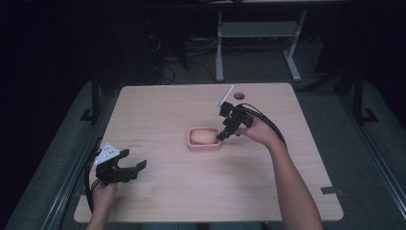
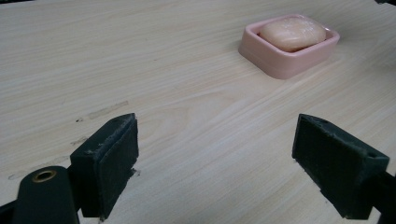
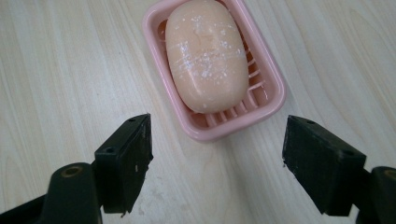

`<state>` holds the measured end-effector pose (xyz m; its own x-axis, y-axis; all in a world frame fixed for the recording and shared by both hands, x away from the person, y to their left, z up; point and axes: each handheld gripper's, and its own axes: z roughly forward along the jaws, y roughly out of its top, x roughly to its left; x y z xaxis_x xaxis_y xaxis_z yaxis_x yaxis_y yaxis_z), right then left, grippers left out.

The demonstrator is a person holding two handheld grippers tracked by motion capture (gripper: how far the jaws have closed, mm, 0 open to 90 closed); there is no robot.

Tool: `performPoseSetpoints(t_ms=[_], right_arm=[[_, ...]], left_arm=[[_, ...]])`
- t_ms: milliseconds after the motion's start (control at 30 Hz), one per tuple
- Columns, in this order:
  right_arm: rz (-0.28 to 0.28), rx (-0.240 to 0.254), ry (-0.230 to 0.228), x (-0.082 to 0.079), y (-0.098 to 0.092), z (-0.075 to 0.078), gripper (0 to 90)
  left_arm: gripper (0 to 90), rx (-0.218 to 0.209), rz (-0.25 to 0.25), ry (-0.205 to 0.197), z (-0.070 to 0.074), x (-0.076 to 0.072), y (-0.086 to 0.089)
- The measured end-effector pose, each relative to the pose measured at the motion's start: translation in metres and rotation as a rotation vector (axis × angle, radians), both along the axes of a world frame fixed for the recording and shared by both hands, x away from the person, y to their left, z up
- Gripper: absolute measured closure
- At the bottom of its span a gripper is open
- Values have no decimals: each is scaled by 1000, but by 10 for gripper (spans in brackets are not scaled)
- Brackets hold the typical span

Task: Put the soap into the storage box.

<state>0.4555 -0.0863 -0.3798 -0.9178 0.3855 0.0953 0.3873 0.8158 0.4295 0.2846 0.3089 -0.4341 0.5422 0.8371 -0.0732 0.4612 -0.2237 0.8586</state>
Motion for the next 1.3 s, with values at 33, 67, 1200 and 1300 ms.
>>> performPoseSetpoints(t_ms=[33,67,1200,1300], right_arm=[[-3,0,3,-1,-2,0,233],[-4,-5,5,-2,-3,0,226],[-82,35,-9,-43,-61,-15,222],[-87,56,-24,-47,-67,-15,226]], left_arm=[[143,0,0,0,0,0,0],[142,-2,0,-2,0,0,0],[143,12,-1,6,-2,0,-2],[142,11,0,5,-2,0,-3]])
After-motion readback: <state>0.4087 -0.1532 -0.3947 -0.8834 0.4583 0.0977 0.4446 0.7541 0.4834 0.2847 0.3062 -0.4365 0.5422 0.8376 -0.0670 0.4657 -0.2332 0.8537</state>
